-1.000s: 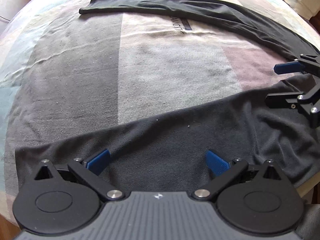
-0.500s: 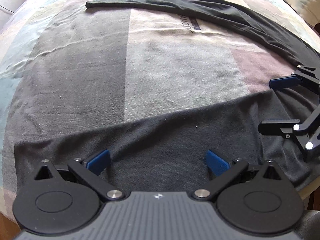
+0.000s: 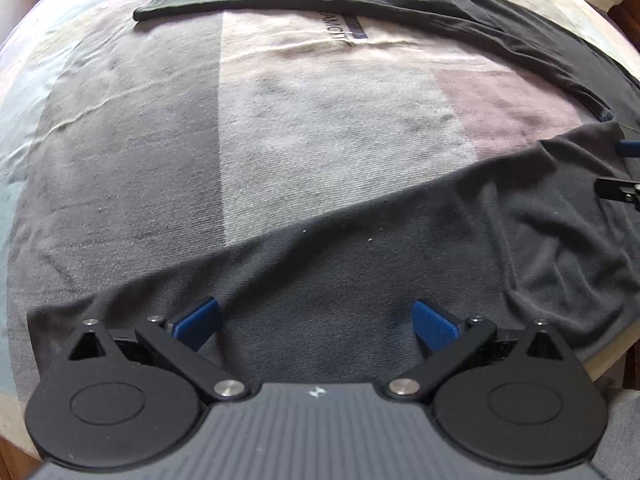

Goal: Fold clothes

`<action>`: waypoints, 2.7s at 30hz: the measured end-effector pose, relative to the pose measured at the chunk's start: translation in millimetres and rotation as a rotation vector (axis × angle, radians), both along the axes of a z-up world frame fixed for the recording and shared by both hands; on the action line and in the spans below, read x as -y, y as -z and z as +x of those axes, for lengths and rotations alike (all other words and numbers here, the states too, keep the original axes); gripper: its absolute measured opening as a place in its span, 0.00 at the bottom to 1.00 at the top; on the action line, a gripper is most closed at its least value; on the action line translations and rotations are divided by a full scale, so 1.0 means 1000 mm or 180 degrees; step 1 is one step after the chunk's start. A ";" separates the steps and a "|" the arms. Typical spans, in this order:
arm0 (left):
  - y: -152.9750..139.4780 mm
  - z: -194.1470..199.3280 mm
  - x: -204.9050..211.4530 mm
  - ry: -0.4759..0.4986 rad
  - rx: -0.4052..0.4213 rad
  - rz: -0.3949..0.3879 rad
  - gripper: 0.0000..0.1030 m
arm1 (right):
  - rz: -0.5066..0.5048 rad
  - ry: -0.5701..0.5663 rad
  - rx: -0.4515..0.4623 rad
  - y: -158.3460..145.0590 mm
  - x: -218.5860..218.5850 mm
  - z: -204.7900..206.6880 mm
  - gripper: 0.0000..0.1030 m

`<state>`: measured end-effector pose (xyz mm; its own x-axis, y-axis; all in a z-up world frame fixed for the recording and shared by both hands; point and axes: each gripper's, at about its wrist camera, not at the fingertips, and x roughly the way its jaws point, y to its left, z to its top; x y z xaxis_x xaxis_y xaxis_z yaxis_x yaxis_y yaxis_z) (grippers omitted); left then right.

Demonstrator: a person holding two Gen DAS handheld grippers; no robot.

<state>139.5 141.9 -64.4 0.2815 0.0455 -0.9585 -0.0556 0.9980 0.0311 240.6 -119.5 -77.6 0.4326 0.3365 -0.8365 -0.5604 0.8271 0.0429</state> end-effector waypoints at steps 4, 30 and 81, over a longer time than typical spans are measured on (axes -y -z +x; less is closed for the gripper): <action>-0.003 0.016 0.008 0.0245 -0.0074 -0.0012 0.99 | 0.0020 -0.0047 0.0105 -0.001 -0.011 0.015 1.00; -0.014 0.085 0.110 0.1838 -0.0023 -0.0259 0.99 | -0.0094 0.1399 -0.0150 0.006 0.212 -0.070 1.00; 0.004 0.087 0.252 0.1351 -0.0305 -0.0545 0.99 | 0.0357 0.0185 0.0072 -0.023 0.197 0.136 1.00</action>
<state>226.1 -110.0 -68.7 0.1508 -0.2155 -0.9648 0.3539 0.9230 -0.1509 376.4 -316.9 -54.5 0.4724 0.4011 -0.7848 -0.5134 0.8490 0.1248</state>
